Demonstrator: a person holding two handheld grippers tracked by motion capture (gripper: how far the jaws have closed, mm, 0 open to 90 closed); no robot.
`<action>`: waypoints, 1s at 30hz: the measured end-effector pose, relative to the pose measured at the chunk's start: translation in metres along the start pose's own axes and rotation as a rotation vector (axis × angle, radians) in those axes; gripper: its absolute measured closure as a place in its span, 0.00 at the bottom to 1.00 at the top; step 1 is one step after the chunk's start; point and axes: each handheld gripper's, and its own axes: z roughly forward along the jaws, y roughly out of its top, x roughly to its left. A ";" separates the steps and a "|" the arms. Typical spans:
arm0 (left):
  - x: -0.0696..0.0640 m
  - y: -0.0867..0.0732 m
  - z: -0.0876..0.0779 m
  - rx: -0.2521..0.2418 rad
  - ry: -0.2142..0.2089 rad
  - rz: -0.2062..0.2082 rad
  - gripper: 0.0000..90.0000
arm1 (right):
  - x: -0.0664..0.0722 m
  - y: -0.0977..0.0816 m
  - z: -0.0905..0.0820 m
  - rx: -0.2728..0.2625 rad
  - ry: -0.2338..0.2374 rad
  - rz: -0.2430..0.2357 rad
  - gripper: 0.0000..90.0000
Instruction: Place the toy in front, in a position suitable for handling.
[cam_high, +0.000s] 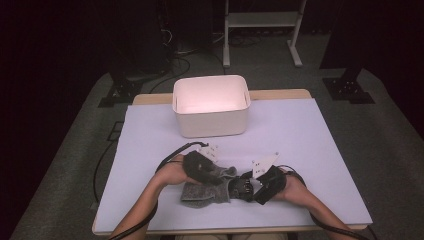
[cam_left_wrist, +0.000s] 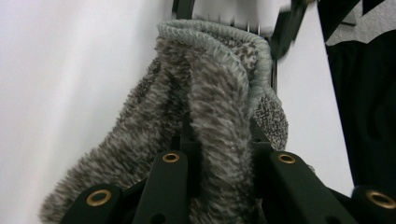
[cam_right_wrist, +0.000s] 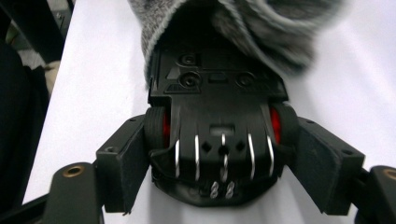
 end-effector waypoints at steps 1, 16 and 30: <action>0.000 0.004 0.002 0.005 -0.005 0.015 0.84 | 0.003 0.001 0.004 0.013 0.010 0.000 0.26; -0.007 0.010 0.013 0.011 -0.030 0.028 0.84 | 0.001 0.006 0.006 0.009 0.019 -0.002 0.26; -0.009 0.000 0.009 -0.006 -0.041 0.016 0.84 | 0.005 0.007 -0.001 0.028 -0.007 -0.015 0.26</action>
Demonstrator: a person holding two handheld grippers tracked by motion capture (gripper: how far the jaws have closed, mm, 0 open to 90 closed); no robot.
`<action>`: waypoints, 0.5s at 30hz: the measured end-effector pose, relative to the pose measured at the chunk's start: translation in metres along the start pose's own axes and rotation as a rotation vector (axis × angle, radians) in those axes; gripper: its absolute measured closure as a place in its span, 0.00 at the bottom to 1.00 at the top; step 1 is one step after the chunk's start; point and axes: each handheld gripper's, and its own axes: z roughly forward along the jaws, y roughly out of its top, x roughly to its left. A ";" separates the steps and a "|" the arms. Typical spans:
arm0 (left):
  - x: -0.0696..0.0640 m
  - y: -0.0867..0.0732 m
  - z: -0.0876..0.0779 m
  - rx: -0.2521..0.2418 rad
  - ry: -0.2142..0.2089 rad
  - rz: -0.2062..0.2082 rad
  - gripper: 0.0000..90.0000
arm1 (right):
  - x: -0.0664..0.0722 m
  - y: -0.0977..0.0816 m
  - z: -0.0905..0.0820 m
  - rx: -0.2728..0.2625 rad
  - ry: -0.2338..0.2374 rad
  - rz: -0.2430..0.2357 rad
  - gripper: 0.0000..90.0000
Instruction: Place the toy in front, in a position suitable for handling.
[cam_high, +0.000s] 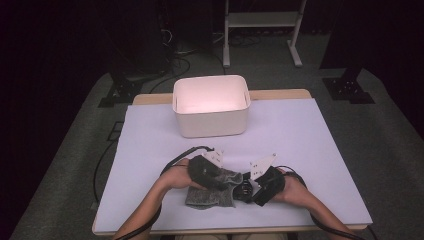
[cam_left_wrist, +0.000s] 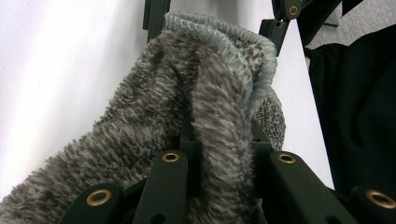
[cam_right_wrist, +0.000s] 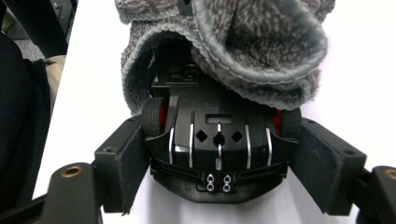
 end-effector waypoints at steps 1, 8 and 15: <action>0.000 0.000 0.000 0.000 0.000 0.000 0.84 | 0.000 0.000 0.000 0.002 -0.002 0.000 0.25; 0.000 0.000 0.000 0.002 -0.007 -0.001 0.84 | 0.000 -0.006 -0.007 0.006 -0.014 0.030 0.25; 0.000 0.003 0.001 0.010 -0.005 0.005 0.84 | -0.001 -0.014 -0.010 -0.005 -0.022 0.038 0.28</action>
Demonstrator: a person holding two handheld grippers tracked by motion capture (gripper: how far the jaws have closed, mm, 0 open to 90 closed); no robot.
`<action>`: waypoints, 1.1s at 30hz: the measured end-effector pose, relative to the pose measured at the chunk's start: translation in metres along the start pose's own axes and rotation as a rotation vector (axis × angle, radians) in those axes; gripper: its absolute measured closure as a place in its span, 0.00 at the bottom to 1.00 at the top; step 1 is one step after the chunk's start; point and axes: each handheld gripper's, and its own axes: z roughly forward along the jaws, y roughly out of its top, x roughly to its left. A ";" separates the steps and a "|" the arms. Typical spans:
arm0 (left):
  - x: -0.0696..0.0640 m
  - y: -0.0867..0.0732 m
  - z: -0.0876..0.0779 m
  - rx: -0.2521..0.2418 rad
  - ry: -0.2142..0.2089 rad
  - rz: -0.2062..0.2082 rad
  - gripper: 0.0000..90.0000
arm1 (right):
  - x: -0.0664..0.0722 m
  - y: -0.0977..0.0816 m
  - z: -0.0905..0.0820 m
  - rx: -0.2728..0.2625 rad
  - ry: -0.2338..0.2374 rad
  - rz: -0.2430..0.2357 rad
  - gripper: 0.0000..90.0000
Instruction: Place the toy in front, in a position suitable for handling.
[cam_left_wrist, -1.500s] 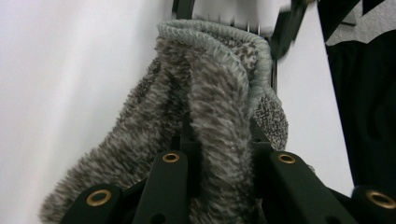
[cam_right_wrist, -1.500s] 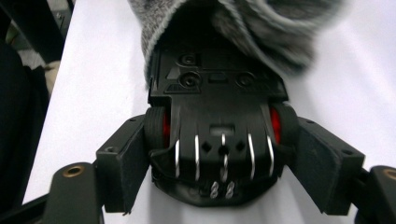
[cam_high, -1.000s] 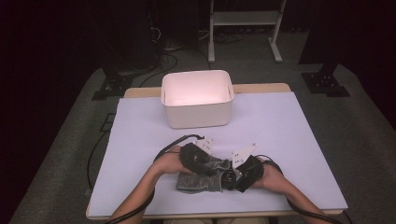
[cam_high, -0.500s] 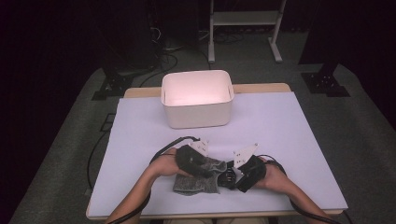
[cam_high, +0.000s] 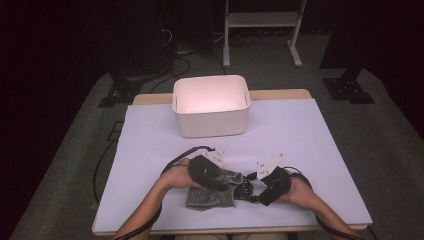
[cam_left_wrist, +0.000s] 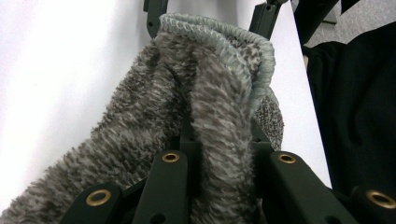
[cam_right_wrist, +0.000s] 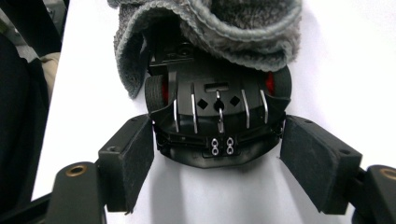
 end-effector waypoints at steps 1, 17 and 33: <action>0.000 0.001 0.000 0.002 0.004 0.005 0.84 | 0.000 0.001 0.001 0.002 -0.001 -0.005 0.27; -0.009 0.044 0.031 0.051 -0.035 0.122 0.84 | 0.001 0.000 0.009 -0.029 -0.005 0.007 0.27; 0.000 0.021 0.019 -0.009 -0.043 0.073 0.84 | 0.003 -0.002 0.009 -0.030 -0.017 0.003 0.27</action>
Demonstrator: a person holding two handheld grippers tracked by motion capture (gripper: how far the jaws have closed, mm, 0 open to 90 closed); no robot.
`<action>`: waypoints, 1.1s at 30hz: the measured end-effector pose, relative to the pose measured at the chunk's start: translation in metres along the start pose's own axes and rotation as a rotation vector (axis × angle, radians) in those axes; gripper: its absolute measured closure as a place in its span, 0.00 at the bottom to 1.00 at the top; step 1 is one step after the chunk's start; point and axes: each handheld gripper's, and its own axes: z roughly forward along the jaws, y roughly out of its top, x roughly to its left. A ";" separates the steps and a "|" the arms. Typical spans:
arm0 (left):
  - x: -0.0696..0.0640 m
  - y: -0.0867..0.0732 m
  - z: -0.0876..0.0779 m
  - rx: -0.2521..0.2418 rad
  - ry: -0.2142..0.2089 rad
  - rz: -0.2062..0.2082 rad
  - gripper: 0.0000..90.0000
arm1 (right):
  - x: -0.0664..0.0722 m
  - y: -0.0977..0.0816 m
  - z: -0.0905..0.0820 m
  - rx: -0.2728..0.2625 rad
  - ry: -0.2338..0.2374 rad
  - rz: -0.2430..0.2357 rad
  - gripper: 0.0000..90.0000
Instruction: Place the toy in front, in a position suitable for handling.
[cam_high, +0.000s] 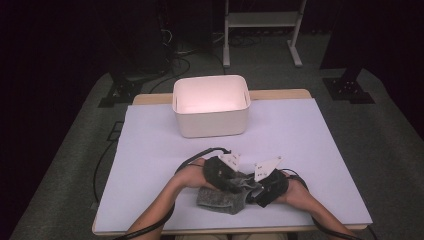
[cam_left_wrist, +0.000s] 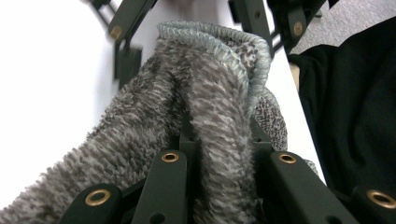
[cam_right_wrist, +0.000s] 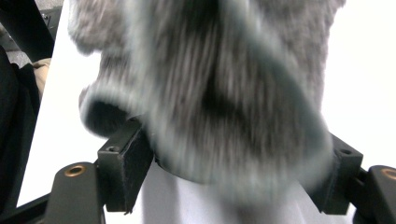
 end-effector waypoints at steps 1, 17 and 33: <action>0.000 -0.004 -0.003 -0.003 0.006 -0.007 0.84 | 0.000 0.000 0.000 -0.002 0.001 0.000 0.27; 0.004 0.021 0.015 0.021 -0.004 0.025 0.84 | 0.000 0.000 0.001 -0.006 -0.005 0.009 0.27; 0.009 0.009 0.009 -0.025 -0.026 -0.010 0.84 | 0.000 -0.001 0.001 -0.017 0.000 0.039 0.27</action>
